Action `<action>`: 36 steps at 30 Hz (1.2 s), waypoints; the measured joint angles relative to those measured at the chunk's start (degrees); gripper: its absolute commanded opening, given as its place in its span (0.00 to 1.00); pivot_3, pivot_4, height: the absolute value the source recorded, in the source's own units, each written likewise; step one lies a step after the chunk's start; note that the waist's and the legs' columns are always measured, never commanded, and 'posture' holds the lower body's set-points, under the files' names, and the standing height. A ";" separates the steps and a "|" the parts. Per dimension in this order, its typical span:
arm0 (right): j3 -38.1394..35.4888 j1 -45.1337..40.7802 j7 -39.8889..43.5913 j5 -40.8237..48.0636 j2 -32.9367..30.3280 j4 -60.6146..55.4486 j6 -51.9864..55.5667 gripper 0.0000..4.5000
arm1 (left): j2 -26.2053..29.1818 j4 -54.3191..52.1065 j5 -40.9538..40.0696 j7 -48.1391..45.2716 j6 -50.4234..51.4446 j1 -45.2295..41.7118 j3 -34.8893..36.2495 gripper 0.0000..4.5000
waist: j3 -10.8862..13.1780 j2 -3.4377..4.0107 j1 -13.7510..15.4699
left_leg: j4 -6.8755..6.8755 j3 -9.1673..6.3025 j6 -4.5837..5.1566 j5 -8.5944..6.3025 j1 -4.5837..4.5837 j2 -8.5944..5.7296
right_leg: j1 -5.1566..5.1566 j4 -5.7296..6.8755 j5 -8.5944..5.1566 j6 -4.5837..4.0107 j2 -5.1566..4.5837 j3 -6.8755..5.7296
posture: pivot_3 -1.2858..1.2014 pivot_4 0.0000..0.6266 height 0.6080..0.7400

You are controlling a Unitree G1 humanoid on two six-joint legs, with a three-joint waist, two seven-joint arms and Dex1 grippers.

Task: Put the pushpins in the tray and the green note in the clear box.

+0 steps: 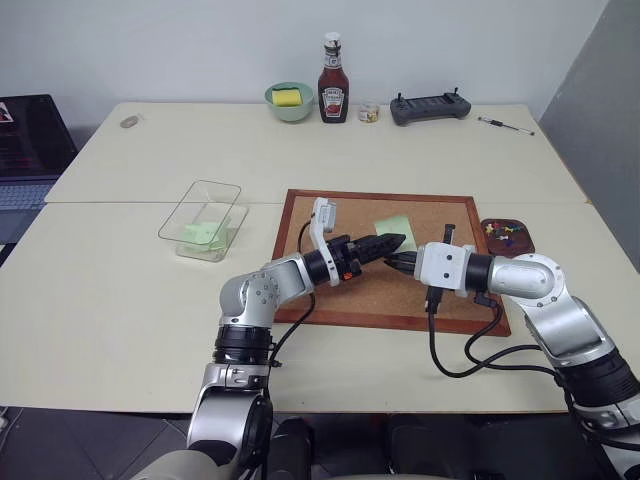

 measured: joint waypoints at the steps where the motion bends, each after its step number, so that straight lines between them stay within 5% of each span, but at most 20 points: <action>1: 0.04 -0.13 0.00 -0.03 0.14 0.00 -0.08 0.00 | -0.11 0.28 0.00 -0.01 0.21 -0.05 -0.15 0.82 | 0.00 0.00 0.00 | 0.00 0.00 0.00 0.00 0.00 0.00 | 0.00 0.00 0.00 0.00 0.00 0.00 | 0.52 0.24 1.00; 6: 0.59 -0.25 0.05 -0.51 0.39 0.00 -0.09 0.00 | -0.94 2.48 -0.05 0.04 0.19 -1.19 0.27 0.82 | 0.00 0.00 0.02 | 0.00 0.00 0.00 0.00 0.00 -0.01 | 0.01 -0.01 0.00 0.00 0.00 0.00 | 0.52 0.24 1.00; 9: 0.63 -0.35 0.06 -0.52 0.55 0.00 -0.21 0.00 | -1.88 4.37 -0.07 0.24 -0.49 -2.17 0.82 0.74 | 0.01 -0.01 0.04 | 0.00 0.00 -0.01 0.00 0.00 -0.01 | 0.00 -0.01 0.00 0.00 0.00 0.00 | 0.52 0.24 1.00; 27: 0.62 -0.89 0.03 -0.52 0.83 0.00 -0.30 0.00 | -3.28 7.49 -1.60 1.29 -0.48 -3.65 4.04 0.03 | 0.01 -0.02 0.02 | 0.00 0.00 -0.06 0.03 0.00 0.00 | 0.00 -0.01 0.00 0.00 0.00 0.00 | 0.52 0.24 1.00; 36: 0.60 -1.09 -0.66 -0.70 1.74 0.62 -2.56 0.00 | -3.05 7.49 -2.53 1.36 -0.31 -3.65 4.71 0.01 | 0.01 -0.02 0.02 | 0.00 0.00 -0.06 0.03 0.00 0.00 | 0.00 -0.01 0.00 0.00 0.00 0.00 | 0.52 0.24 1.00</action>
